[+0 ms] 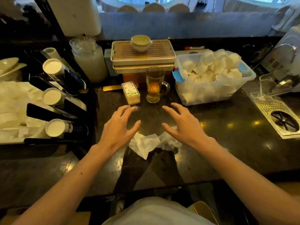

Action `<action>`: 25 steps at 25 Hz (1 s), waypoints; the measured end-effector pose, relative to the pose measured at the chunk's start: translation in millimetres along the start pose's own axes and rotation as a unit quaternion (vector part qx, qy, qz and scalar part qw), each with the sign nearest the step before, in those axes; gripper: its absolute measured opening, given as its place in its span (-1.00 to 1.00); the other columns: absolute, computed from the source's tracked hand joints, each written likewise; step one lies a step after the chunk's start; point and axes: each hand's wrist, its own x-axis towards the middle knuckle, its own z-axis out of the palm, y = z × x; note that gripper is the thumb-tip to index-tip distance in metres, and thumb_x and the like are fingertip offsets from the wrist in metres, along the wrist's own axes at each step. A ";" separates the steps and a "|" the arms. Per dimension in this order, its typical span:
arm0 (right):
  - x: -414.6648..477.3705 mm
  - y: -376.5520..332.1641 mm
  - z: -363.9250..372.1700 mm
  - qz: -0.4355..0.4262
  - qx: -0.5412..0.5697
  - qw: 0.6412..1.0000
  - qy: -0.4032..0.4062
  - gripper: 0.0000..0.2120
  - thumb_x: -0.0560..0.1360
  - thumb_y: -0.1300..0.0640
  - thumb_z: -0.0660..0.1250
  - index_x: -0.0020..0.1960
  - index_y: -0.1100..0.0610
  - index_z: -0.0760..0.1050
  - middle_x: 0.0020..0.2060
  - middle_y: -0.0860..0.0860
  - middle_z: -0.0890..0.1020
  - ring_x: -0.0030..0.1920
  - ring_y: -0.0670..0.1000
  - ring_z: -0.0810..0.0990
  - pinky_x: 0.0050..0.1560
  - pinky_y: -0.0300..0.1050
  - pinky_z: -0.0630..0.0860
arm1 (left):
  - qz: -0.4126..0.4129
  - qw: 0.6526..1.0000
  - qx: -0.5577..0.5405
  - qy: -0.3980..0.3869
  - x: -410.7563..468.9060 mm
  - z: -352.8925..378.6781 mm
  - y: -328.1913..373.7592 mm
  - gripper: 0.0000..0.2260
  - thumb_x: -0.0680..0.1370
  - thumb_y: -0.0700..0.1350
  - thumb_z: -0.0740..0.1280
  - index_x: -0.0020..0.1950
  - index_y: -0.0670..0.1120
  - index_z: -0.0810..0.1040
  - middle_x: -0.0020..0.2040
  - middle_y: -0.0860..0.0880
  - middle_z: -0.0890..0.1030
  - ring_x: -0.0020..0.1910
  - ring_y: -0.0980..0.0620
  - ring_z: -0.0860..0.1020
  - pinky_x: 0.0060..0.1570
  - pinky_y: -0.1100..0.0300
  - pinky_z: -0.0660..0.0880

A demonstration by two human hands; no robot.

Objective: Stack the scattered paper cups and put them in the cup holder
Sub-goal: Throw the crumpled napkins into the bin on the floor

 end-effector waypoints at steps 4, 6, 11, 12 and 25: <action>-17.0 8.0 33.6 0.038 -0.024 0.995 -0.091 -0.40 0.53 -0.21 0.27 0.52 -0.15 0.20 0.51 0.11 0.26 0.48 0.16 0.27 0.26 0.13 0.46 | -0.074 0.993 0.004 -0.095 -21.8 29.8 -9.5 -0.55 0.55 0.17 0.30 0.43 0.17 0.36 0.40 0.08 0.37 0.34 0.06 0.42 0.10 0.02 0.46; -23.9 12.6 49.0 0.049 -0.024 0.993 -0.108 -0.42 0.53 -0.19 0.28 0.50 -0.15 0.22 0.50 0.11 0.27 0.47 0.17 0.28 0.24 0.14 0.48 | -0.095 0.988 -0.001 -0.122 -30.7 44.8 -15.3 -0.54 0.54 0.20 0.30 0.43 0.19 0.36 0.39 0.09 0.37 0.33 0.05 0.43 0.11 0.01 0.46; -33.8 18.5 70.8 0.072 -0.023 0.988 -0.135 -0.49 0.55 -0.16 0.27 0.47 -0.15 0.27 0.51 0.10 0.25 0.48 0.17 0.24 0.26 0.15 0.45 | -0.118 0.978 -0.045 -0.164 -48.2 74.7 -23.8 -0.51 0.51 0.20 0.35 0.42 0.21 0.37 0.38 0.07 0.39 0.28 0.01 0.47 0.10 0.01 0.50; -34.9 18.4 73.3 0.075 -0.026 0.987 -0.140 -0.50 0.56 -0.15 0.27 0.46 -0.15 0.29 0.51 0.09 0.25 0.48 0.17 0.25 0.26 0.15 0.45 | -0.125 0.976 -0.048 -0.169 -50.1 79.6 -24.1 -0.52 0.51 0.18 0.35 0.41 0.19 0.38 0.38 0.06 0.39 0.27 0.02 0.48 0.09 0.04 0.50; -45.5 31.2 92.0 0.099 0.039 0.988 -0.111 -0.78 0.49 0.24 0.31 0.13 0.11 0.51 0.15 0.06 0.52 0.13 0.17 0.48 -0.03 0.11 0.51 | -0.159 0.974 -0.094 -0.128 -53.3 106.7 -28.1 -0.84 0.52 -0.23 0.39 0.09 -0.12 0.59 0.01 -0.04 0.58 -0.06 0.00 0.55 -0.11 0.21 0.49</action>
